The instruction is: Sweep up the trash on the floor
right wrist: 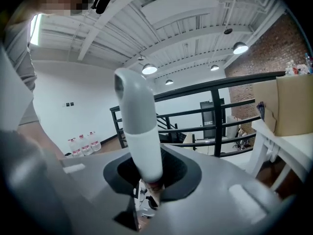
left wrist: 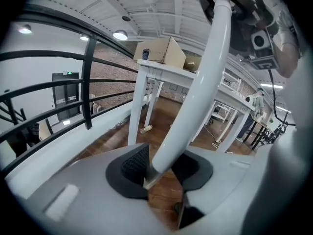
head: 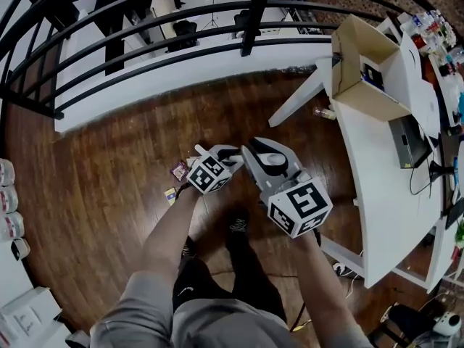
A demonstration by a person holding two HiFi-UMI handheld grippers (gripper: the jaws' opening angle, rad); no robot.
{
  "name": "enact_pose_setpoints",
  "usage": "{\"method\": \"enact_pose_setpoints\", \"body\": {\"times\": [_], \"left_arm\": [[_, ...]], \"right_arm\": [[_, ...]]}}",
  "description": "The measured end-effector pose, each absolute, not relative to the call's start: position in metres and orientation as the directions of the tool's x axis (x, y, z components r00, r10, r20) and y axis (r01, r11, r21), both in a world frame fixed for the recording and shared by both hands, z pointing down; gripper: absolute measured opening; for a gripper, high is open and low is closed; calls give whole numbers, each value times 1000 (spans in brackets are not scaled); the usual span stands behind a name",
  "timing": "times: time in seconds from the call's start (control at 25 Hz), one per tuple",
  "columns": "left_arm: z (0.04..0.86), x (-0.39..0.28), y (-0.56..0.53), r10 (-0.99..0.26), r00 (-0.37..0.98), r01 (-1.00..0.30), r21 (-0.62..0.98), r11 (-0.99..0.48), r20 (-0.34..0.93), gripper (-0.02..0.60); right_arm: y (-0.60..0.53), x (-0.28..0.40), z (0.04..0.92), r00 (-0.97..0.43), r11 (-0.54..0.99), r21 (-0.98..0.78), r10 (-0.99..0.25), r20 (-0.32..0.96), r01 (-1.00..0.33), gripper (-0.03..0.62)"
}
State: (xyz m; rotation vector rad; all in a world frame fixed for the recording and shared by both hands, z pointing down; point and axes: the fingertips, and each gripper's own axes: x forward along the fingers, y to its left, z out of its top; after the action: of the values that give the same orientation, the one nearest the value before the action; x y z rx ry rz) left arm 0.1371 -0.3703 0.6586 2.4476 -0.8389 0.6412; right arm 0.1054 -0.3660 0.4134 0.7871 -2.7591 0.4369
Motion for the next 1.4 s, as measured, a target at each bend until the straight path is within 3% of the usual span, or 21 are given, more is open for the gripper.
{"method": "enact_pose_setpoints", "body": {"times": [0.6, 0.92, 1.16, 1.4], "left_arm": [[656, 60, -243, -450, 683, -688, 298, -662, 576, 123], [648, 44, -197, -428, 693, -659, 268, -703, 580, 121], [605, 70, -184, -396, 721, -610, 249, -752, 569, 115], [582, 156, -206, -356, 751, -546, 220, -809, 556, 110]], "right_arm": [[-240, 25, 410, -850, 840, -219, -419, 320, -496, 58], [-189, 7, 401, -823, 826, -170, -471, 317, -538, 57], [-182, 38, 358, -780, 772, -164, -560, 280, -614, 55], [-204, 129, 335, -721, 709, -155, -643, 258, -688, 55]]}}
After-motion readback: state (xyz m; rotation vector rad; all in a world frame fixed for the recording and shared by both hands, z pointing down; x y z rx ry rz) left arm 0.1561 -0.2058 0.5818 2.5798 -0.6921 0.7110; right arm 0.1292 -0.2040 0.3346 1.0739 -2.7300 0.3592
